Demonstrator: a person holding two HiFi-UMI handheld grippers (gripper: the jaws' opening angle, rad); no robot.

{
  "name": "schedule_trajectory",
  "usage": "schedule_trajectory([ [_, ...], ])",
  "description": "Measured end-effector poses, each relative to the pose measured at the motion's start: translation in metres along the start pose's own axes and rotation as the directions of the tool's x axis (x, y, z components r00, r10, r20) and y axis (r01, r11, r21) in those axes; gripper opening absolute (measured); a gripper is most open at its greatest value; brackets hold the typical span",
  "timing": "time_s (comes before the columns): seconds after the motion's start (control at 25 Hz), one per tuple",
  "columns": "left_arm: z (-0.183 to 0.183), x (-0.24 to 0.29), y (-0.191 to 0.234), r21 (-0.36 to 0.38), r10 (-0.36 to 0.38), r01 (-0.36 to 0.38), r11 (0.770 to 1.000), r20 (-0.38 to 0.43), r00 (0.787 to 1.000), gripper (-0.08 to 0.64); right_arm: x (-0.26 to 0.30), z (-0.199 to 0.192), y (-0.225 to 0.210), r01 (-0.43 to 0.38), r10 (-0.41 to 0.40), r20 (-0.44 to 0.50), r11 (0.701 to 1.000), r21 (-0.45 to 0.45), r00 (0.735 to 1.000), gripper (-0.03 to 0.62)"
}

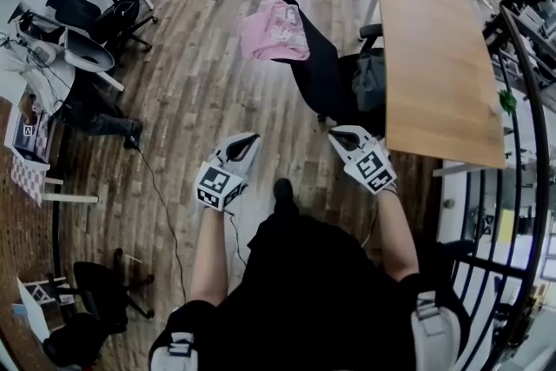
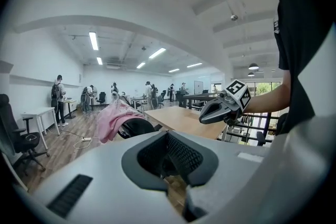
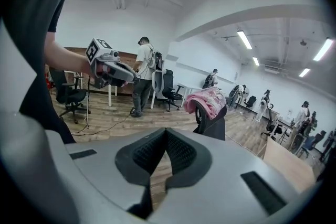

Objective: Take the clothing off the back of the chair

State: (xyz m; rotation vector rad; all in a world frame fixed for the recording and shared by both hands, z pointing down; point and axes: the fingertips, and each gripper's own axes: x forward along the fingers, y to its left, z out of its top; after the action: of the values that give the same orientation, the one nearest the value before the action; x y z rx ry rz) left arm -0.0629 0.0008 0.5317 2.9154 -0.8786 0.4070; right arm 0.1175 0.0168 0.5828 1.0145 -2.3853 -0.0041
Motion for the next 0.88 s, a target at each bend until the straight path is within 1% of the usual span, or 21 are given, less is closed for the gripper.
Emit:
schedule_trajectory([
  [0.08,0.0,0.007,0.015,-0.012,-0.006,0.006,1.0,0.002,1.0,0.003,0.012,0.004,-0.008,0.006,-0.006,-0.011,1.0,0.004,1.0,-0.002],
  [0.2,0.001,0.02,0.04,-0.023,-0.016,0.016,1.0,0.003,1.0,0.003,0.031,0.014,-0.023,0.003,-0.003,-0.017,1.0,-0.022,1.0,-0.002],
  [0.4,-0.002,0.044,0.075,-0.025,-0.045,0.045,0.999,0.0,0.999,0.003,0.058,0.017,-0.046,0.021,-0.021,-0.045,1.0,-0.002,0.999,-0.002],
  [0.6,-0.002,0.065,0.104,-0.049,-0.077,0.076,0.996,-0.022,0.997,0.003,0.084,0.024,-0.068,0.031,-0.03,-0.048,1.0,0.004,0.998,-0.002],
  [0.72,-0.003,0.077,0.119,-0.036,-0.093,0.092,0.995,-0.024,0.995,0.003,0.093,0.019,-0.079,0.053,-0.05,-0.075,0.998,0.031,0.996,-0.002],
  [0.88,-0.006,0.088,0.136,-0.023,-0.099,0.099,0.995,-0.015,0.995,0.003,0.105,0.019,-0.09,0.069,-0.068,-0.059,0.997,0.02,0.996,-0.002],
])
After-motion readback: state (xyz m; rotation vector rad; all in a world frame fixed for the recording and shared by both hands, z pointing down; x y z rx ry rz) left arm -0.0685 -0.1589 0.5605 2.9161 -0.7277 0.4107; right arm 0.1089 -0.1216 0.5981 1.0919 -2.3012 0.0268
